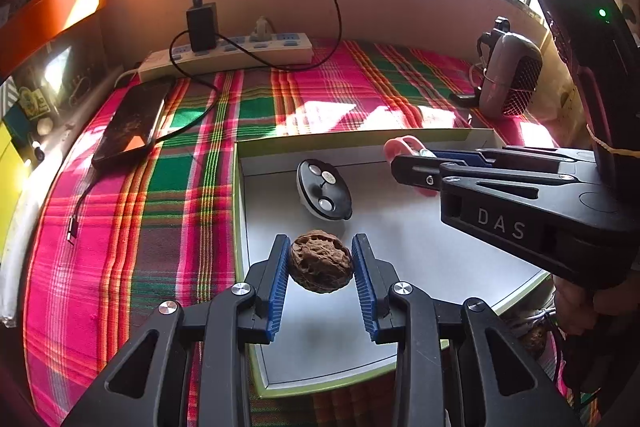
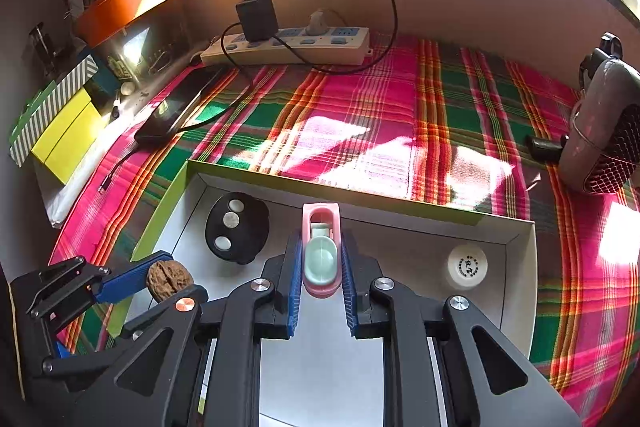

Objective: Organize objects
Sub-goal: 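Lift and carry walnut with left gripper while right carries pink holder over box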

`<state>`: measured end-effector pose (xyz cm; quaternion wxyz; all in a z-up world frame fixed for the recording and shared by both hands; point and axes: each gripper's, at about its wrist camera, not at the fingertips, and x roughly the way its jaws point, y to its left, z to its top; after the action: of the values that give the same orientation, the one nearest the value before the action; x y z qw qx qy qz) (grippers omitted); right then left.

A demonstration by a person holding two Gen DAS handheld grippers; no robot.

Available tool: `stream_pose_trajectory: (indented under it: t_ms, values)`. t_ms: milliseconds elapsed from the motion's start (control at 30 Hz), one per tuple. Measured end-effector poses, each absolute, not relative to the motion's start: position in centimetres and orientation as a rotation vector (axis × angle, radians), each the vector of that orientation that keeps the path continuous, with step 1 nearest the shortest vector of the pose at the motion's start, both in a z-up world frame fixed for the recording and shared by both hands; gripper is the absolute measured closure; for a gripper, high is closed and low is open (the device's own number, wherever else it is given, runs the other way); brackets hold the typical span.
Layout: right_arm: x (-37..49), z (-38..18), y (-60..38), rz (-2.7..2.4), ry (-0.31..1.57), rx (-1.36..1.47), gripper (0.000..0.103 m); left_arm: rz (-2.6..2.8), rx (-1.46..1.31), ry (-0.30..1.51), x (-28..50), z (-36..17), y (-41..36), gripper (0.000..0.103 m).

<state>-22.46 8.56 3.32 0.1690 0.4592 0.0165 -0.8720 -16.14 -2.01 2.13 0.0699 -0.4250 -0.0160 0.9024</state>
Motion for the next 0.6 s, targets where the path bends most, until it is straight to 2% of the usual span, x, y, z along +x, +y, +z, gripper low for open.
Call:
stream_pose_trajectory:
  t_ms: [600]
  values:
    - [-23.5, 2.1, 7.7, -2.463, 0.08, 1.345, 0.084, 2.708, -1.31, -0.002, -17.1, 1.2, -1.3, 0.074]
